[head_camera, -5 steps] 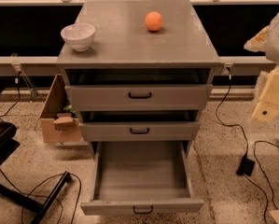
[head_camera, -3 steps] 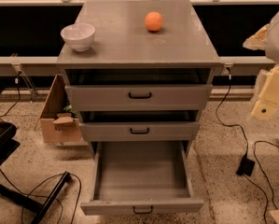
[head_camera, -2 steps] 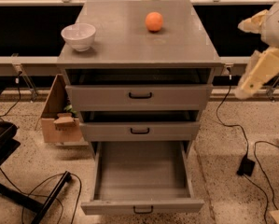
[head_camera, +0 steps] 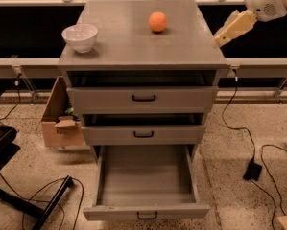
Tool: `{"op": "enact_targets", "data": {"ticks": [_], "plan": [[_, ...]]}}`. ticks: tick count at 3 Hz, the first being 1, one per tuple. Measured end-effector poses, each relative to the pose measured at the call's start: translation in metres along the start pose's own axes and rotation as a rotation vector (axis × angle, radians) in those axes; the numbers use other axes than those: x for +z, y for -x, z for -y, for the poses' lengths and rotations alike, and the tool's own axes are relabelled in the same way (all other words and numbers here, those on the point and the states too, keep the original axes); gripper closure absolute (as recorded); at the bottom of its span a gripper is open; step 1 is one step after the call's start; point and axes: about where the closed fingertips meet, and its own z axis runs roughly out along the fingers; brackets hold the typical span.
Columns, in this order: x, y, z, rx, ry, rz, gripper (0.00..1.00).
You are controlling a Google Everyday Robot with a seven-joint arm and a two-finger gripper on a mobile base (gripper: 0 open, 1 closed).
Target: Place orange into bottom drawer
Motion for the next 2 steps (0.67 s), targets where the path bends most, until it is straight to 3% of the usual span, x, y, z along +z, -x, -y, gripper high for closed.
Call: {"op": "enact_targets", "data": {"ticks": [1,2], "plan": [[0.0274,0.0032,0.0390,0.071,-0.094,0.109,0.00],[0.0300,0.0026,0.0447,0.074,-0.113,0.116,0.00]]}}
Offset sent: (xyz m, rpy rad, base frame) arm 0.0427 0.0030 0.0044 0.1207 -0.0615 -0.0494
